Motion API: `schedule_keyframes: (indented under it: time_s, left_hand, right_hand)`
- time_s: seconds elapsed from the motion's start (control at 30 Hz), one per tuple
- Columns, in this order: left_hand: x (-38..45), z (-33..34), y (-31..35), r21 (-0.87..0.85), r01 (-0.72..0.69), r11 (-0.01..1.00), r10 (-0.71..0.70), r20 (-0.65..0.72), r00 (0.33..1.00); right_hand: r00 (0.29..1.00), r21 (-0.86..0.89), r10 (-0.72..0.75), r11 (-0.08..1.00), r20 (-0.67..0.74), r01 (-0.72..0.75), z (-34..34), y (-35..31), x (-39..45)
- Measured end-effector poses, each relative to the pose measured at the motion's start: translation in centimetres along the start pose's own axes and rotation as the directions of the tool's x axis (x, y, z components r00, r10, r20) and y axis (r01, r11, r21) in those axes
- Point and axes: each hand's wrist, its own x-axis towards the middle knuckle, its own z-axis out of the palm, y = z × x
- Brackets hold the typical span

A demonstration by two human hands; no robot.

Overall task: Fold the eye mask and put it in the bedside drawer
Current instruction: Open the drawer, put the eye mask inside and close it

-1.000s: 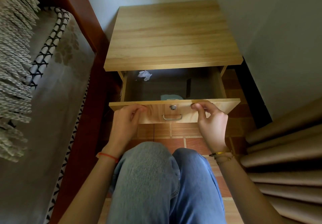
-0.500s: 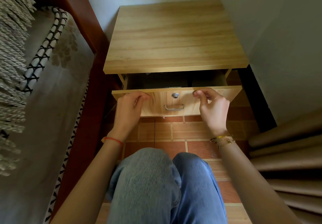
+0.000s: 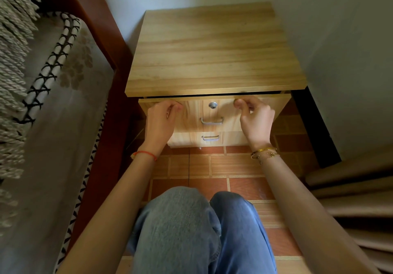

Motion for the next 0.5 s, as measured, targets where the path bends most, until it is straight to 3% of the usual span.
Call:
schedule_keyframes:
  time_s: [0.17,0.5]
  left_hand:
    - [1.1,0.3,-0.2,-0.032,0.017,0.999,-0.017,-0.004,1.0]
    - [1.2,1.1,0.0,-0.046,-0.005,0.999,0.003,-0.05,0.999]
  right_hand:
    - [1.0,0.024,0.023,0.999,-0.016,-0.023,0.7,0.0,1.2]
    - [0.996,-0.027,-0.063,0.998,-0.059,0.062,2.1,0.6,1.4]
